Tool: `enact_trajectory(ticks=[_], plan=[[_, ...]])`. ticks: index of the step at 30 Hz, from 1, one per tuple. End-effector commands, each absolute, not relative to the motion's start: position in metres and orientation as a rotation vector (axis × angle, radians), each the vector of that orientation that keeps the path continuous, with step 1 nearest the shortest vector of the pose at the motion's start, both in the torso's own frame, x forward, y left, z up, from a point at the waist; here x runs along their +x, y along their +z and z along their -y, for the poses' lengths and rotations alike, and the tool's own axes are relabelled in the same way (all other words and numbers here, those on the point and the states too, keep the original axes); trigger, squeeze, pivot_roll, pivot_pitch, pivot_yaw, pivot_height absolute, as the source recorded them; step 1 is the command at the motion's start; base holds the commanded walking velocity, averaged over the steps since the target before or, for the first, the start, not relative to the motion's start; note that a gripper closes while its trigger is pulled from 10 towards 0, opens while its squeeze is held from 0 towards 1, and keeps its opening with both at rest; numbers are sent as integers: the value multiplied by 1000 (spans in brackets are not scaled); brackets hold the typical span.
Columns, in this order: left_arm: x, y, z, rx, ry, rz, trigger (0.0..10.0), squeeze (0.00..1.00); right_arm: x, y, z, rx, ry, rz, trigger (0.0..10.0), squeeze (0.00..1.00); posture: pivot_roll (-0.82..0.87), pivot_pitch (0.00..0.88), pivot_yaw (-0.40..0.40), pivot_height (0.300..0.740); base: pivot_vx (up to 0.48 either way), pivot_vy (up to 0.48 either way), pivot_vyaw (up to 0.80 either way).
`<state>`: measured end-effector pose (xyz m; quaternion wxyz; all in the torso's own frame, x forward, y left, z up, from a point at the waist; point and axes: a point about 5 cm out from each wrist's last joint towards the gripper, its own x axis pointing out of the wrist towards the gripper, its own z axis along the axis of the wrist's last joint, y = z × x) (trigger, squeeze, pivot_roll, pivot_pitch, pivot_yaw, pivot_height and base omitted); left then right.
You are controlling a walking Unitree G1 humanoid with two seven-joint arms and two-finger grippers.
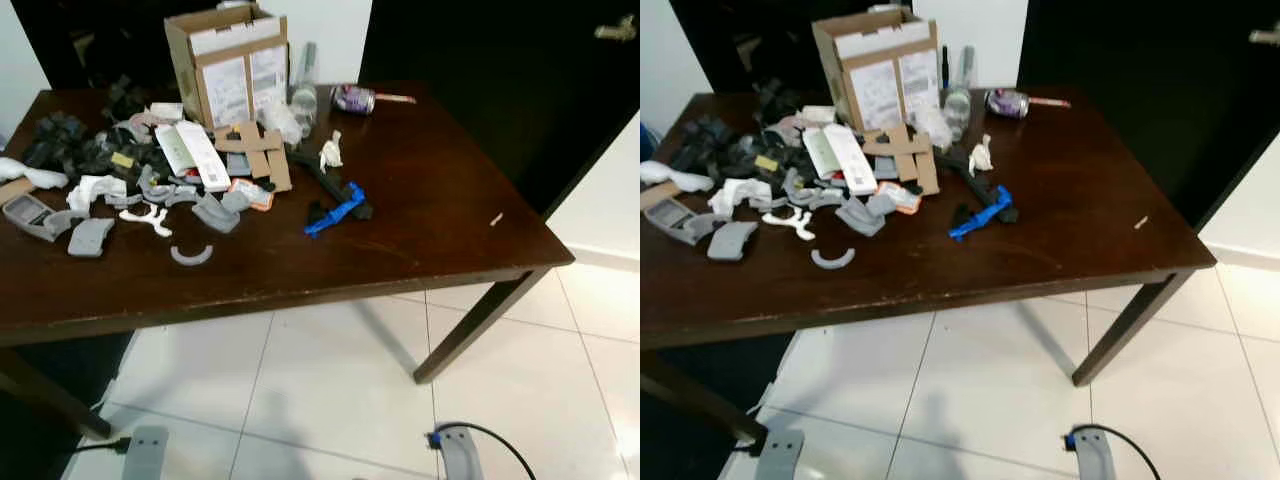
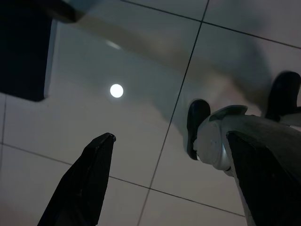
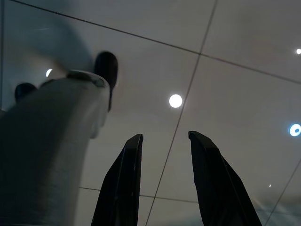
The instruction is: Picking trash to rubbish bin
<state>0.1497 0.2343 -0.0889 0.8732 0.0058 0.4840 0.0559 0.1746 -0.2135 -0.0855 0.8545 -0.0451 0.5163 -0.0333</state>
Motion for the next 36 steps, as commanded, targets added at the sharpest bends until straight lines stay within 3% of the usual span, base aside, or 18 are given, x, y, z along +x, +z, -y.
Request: enact_trajectory(ticks=[1,7,14,15,16,17,18,27,36], plan=[[142,-91,-236,-5,150,-1022,10000,0,166,-90,211,-110,-51,-1124,10000,0,198,103,-67,740,0,0,0],[130,-90,-255,-14,263,-1015,10000,0,165,-91,207,-162,-12,-1140,10000,0,253,134,-100,740,0,0,0],[86,-96,-274,-14,371,-1100,10000,0,163,-89,221,-180,-70,-1146,10000,0,289,132,-91,740,0,0,0],[80,-98,-273,-12,368,-1120,10000,0,164,-88,224,-162,-102,-1138,10000,282,289,132,-91,740,0,0,0],[76,-99,-271,-12,364,-1132,10000,0,165,-87,228,-144,-133,-1128,10000,729,293,132,-101,740,0,0,0],[76,-99,-271,-12,364,-1132,10000,0,165,-87,228,-144,-133,-1128,10000,729,293,132,-101,740,0,0,0],[74,-100,-270,-14,362,-1137,10000,0,165,-86,230,-134,-150,-1122,10000,1000,293,132,-101,740,0,0,0],[88,-97,-269,-42,402,-1072,10000,0,172,-85,224,-165,-101,-1120,10000,1000,335,107,-116,740,0,0,0],[103,-81,-300,-36,558,-956,10000,0,174,-87,210,-182,-55,-1127,10000,1000,354,93,-113,740,0,0,0]])
